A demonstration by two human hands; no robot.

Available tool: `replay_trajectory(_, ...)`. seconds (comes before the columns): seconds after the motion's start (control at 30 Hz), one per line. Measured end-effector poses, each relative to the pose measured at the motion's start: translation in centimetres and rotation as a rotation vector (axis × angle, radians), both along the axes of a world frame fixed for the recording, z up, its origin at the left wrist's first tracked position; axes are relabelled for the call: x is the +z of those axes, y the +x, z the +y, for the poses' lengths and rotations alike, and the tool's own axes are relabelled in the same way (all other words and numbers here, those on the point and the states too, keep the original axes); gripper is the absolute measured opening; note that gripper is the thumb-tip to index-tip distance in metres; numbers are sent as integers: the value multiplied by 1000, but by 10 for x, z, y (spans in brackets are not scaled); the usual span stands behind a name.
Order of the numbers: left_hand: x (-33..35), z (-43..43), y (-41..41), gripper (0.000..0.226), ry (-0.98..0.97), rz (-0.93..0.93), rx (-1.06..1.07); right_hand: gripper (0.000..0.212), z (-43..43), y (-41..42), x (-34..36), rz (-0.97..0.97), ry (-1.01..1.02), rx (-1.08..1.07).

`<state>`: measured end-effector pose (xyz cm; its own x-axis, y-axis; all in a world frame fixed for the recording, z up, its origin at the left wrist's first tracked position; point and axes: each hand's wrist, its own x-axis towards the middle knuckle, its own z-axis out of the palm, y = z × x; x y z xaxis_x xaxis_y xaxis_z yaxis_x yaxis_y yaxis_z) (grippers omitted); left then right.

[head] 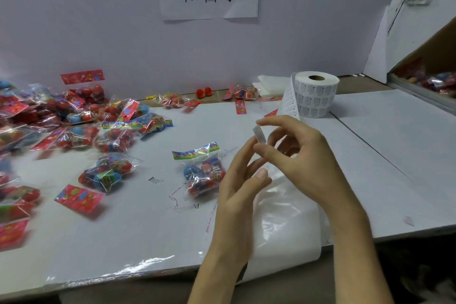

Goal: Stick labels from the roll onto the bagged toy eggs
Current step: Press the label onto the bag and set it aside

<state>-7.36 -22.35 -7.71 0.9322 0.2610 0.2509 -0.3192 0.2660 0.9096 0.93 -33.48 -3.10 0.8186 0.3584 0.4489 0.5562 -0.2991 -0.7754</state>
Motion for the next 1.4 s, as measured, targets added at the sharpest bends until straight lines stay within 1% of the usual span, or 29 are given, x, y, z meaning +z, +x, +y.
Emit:
replay_trajectory(0.07,1,1,-1,59,-19,2,0,51,-3,1,0,58,-27,60)
replay_trajectory(0.1,2,2,-1,61,-22,0,-3,54,-4,1,0,78,-34,80)
replay_trajectory(0.13,3,2,-1,62,-25,-4,-6,52,-5,1,1,92,-27,94)
replay_trajectory(0.23,4,1,-1,59,-46,-27,-12,27,-4,-2,6,101,91,85)
replay_trajectory(0.27,4,1,-1,57,-56,-32,-15,22,-4,-3,7,95,120,69)
replay_trajectory(0.37,3,0,-1,56,-86,-35,-22,6,1,-3,6,85,142,43)
replay_trajectory(0.43,3,0,-1,57,-106,-35,-23,5,3,-3,5,75,165,20)
replay_trajectory(0.53,3,0,0,52,-119,-19,-6,13,5,-4,5,36,193,-7)
replay_trajectory(0.63,4,-3,-1,53,-77,-21,99,12,8,-7,5,-17,227,-7)
replay_trajectory(0.7,5,2,-4,53,-37,-49,269,10,10,-9,6,-35,343,-32)
replay_trajectory(0.77,8,19,-8,42,38,-48,437,9,13,-8,7,-8,440,-58)
replay_trajectory(0.8,9,32,-11,36,124,-22,511,10,16,-8,6,20,443,-55)
replay_trajectory(0.87,10,62,-17,32,359,66,652,13,24,-7,2,103,378,-13)
replay_trajectory(0.93,8,91,-23,35,524,205,744,14,33,-6,-6,185,204,18)
replay_trajectory(1.0,3,109,-28,42,574,362,736,28,42,-6,-16,231,-20,11)
replay_trajectory(1.07,0,115,-30,40,593,451,661,41,50,-9,-23,277,-147,-6)
replay_trajectory(1.13,0,112,-29,29,628,450,592,49,57,-11,-27,312,-217,-22)
replay_trajectory(1.2,0,105,-25,20,658,408,540,50,62,-14,-29,310,-253,-19)
replay_trajectory(1.27,1,97,-22,11,684,389,508,46,67,-17,-26,298,-177,-7)
replay_trajectory(1.3,2,93,-21,10,678,397,490,43,69,-19,-23,293,-109,3)
replay_trajectory(1.4,4,89,-18,53,612,407,407,33,71,-25,-16,286,98,122)
